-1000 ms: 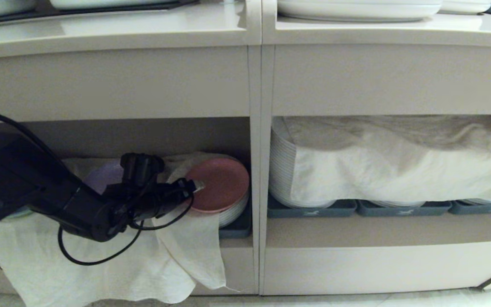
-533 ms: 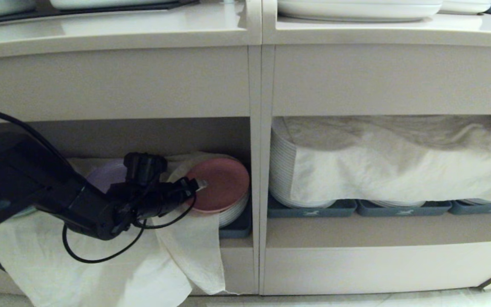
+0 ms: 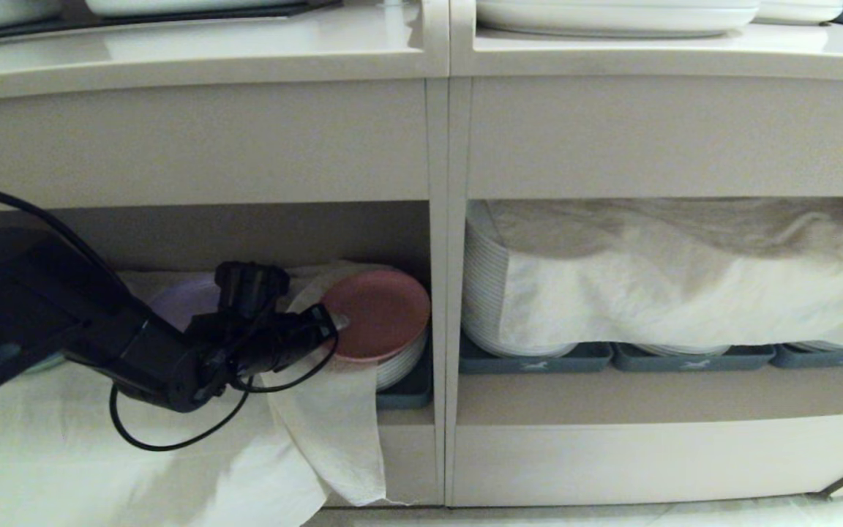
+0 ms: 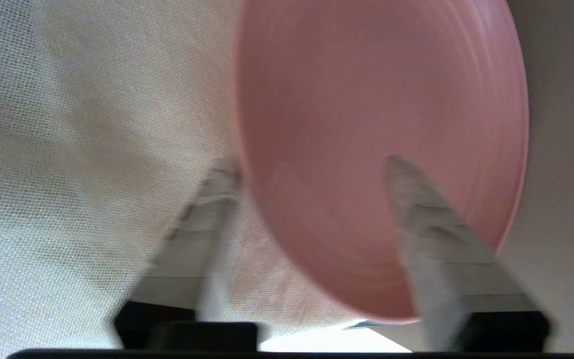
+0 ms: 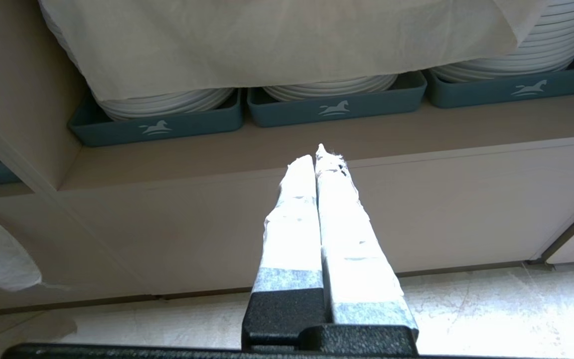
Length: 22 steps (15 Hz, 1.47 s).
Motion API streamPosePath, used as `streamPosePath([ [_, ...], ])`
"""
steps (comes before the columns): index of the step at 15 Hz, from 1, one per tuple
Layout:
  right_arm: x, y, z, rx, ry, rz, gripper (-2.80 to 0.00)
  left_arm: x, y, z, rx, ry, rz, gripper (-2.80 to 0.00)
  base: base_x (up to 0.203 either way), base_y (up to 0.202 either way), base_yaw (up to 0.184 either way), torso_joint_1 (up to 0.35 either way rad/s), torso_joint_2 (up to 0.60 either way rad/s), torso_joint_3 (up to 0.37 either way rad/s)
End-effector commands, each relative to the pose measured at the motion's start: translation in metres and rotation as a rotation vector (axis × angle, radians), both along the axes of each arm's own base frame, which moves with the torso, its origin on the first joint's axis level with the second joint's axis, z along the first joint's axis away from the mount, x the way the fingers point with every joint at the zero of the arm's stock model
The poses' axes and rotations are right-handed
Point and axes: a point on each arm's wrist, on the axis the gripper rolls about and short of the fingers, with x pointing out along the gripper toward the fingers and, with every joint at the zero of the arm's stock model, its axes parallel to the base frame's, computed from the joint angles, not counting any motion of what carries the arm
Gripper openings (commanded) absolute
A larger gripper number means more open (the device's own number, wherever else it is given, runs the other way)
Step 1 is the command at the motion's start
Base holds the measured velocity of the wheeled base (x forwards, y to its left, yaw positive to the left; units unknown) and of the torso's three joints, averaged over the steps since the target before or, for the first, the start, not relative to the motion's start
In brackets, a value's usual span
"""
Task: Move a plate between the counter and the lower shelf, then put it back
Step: Pick up the plate in the cupboard
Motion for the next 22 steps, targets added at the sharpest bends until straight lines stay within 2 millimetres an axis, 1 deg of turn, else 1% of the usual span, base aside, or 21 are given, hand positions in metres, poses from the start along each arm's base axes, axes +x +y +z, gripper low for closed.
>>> streamPosePath([
  [1,0.0,0.0,0.0,0.001,0.0,0.0,-2.8,0.0,0.0,0.003,-0.007,-0.01,0.002,-2.8,0.0,0.0,0.0,0.0,0.0,0.0],
  [13,0.0,0.0,0.0,0.001,0.0,0.0,-2.8,-0.003,0.002,0.003,-0.003,-0.009,0.01,-2.8,0.0,0.0,0.0,0.0,0.0,0.0],
  [22,0.0,0.0,0.0,0.001,0.0,0.0,-2.8,-0.02,0.011,0.002,0.005,0.024,0.017,-2.8,0.0,0.0,0.0,0.0,0.0,0.0],
])
